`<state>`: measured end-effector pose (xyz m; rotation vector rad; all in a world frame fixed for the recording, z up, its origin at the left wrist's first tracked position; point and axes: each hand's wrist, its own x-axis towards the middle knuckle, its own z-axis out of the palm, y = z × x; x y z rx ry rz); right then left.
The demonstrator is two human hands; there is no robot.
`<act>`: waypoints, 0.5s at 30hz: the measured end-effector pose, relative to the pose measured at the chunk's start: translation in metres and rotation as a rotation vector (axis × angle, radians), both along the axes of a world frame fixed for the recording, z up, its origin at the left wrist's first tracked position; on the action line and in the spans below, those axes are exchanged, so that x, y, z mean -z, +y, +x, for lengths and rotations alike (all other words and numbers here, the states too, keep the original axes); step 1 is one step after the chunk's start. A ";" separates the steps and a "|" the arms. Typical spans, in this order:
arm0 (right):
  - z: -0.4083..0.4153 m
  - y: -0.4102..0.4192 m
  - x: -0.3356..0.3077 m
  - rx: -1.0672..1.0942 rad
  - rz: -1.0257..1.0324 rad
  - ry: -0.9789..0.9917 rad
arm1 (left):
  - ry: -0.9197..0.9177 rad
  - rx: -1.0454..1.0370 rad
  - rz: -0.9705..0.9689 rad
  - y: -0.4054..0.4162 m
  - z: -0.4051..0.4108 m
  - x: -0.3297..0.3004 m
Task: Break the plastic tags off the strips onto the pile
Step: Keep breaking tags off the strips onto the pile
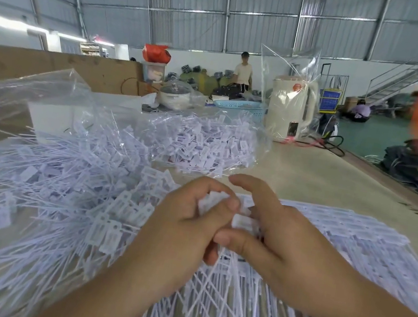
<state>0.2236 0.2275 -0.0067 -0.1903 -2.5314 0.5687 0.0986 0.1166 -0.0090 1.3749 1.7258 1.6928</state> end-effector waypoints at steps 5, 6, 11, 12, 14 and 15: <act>0.002 0.002 -0.003 -0.032 -0.029 -0.057 | -0.102 0.106 -0.088 0.001 -0.006 0.002; 0.002 0.002 -0.002 -0.040 -0.028 -0.064 | -0.134 0.132 -0.093 0.001 -0.007 0.003; 0.003 0.004 -0.002 -0.036 -0.008 -0.071 | -0.085 0.086 -0.063 0.002 -0.011 0.002; 0.004 0.006 -0.003 -0.011 0.005 -0.066 | -0.082 0.061 -0.042 0.002 -0.013 0.001; 0.007 0.010 -0.006 0.028 -0.001 -0.044 | -0.111 0.031 -0.008 0.001 -0.018 -0.001; 0.007 0.012 -0.007 0.030 -0.022 -0.030 | -0.127 0.014 -0.005 0.001 -0.020 -0.003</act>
